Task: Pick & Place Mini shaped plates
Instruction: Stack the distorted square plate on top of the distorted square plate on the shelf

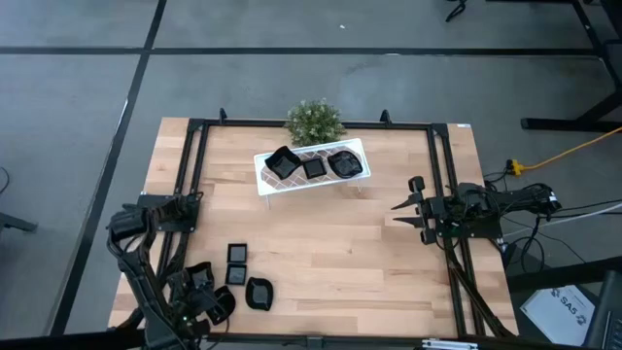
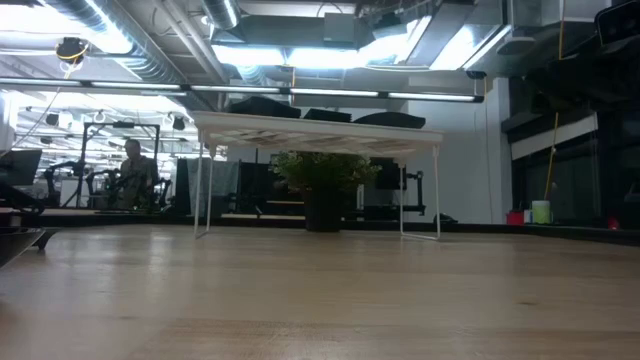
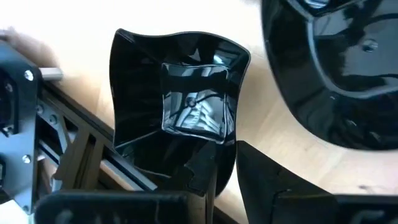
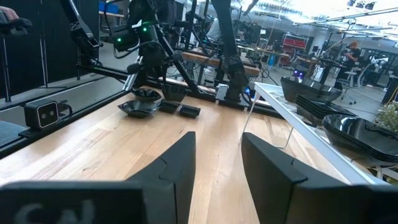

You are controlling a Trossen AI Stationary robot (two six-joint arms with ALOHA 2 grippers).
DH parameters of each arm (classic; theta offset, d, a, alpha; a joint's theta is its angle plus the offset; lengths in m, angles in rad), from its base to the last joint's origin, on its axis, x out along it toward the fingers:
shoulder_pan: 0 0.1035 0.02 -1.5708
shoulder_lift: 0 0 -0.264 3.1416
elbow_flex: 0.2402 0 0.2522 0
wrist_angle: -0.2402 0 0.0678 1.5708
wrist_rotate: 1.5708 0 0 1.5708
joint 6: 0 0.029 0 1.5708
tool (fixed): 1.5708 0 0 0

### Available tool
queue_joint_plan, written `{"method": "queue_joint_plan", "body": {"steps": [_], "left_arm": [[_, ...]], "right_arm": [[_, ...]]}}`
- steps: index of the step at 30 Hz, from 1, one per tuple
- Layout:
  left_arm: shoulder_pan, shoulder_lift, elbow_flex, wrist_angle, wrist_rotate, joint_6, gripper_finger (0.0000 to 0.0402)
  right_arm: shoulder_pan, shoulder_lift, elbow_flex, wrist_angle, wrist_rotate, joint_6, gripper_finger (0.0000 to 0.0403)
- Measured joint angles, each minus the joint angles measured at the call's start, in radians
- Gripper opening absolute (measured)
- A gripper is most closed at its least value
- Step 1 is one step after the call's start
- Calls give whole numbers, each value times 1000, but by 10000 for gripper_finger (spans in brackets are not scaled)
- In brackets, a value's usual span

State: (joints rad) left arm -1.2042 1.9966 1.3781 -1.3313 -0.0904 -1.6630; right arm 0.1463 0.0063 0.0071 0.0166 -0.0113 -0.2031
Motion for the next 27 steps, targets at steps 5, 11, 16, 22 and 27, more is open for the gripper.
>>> {"method": "queue_joint_plan", "body": {"steps": [5,11,16,22,27], "left_arm": [[0,32,0,0,4,-1,54],[0,37,-1,0,4,-2,52],[0,37,-1,0,6,-35,39],[0,37,-1,0,6,-90,5],[0,36,-1,0,-9,-127,3]], "right_arm": [[0,0,0,0,0,0,129],[0,0,0,0,0,0,129],[0,0,0,0,0,0,129],[0,0,0,0,0,0,129],[0,0,0,0,0,0,129]]}}
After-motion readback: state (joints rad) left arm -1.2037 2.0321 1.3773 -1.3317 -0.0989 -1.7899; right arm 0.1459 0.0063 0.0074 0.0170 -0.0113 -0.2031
